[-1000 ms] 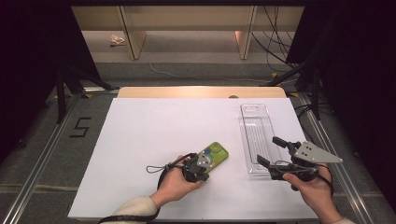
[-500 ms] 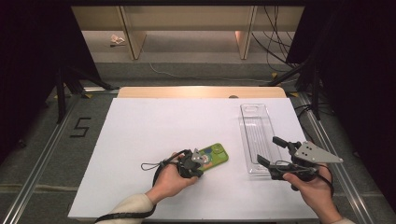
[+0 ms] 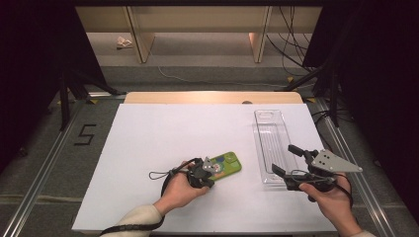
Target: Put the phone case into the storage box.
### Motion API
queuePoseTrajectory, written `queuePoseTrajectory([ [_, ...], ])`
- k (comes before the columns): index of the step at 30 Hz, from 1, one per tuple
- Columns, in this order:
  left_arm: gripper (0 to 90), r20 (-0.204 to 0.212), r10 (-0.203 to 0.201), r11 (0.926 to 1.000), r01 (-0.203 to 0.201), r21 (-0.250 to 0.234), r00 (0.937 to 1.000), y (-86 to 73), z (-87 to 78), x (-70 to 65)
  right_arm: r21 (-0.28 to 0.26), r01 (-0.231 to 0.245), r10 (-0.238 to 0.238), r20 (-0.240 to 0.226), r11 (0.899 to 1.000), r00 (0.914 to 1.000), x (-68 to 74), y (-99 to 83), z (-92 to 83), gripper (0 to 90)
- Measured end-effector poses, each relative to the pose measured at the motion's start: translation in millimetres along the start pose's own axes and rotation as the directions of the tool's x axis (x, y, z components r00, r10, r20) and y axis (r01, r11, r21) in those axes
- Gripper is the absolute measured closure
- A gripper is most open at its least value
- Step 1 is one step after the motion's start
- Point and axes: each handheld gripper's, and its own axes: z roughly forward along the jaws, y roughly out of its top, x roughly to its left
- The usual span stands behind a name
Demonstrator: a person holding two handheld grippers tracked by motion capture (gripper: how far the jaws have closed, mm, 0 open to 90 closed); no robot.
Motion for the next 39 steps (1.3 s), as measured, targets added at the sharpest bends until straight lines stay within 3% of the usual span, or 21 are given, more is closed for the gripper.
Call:
queuePoseTrajectory([
  [4,84.0,0.013,0.014,0.9994,-0.014,-0.031,0.9998,9.0,-9.7,-0.8,0.002,0.000,0.000,0.002,1.000,1.0000,-0.2,0.0,0.0,16.1],
  [10,61.0,-0.019,0.017,0.9993,-0.017,-0.035,0.9997,19.0,-13.8,10.4,0.006,0.000,0.000,0.003,1.000,1.0000,-0.5,-0.1,0.1,16.1],
  [11,61.0,-0.025,0.015,0.9991,-0.016,-0.040,0.9996,20.4,-13.6,12.9,0.003,-0.001,0.001,0.002,1.000,1.0000,-0.6,0.0,0.1,16.1],
  [13,49.7,-0.033,0.018,0.9994,-0.019,-0.029,0.9993,23.1,-12.1,16.6,0.003,-0.001,0.001,0.004,1.000,1.0000,-0.7,0.1,0.0,16.1],
  [16,33.9,-0.049,0.039,0.9985,-0.037,0.040,0.9981,29.5,-4.9,22.3,0.001,-0.005,0.005,0.002,1.000,1.0000,-0.8,0.1,0.0,16.1],
  [22,16.5,-0.029,0.072,0.9933,-0.069,0.093,0.9970,40.4,5.8,29.0,-0.001,-0.008,0.008,0.002,1.000,1.0000,-1.1,0.2,-0.6,16.1],
  [31,7.0,-0.003,0.116,0.9802,-0.114,0.161,0.9932,52.2,14.3,36.8,0.000,-0.010,0.010,0.001,1.000,0.9999,-1.4,0.0,-0.8,16.1],
  [39,3.0,-0.001,0.129,0.9728,-0.126,0.194,0.9917,54.6,22.9,40.7,0.000,-0.014,0.014,-0.001,1.000,0.9999,-1.6,-0.3,-0.5,16.1],
])
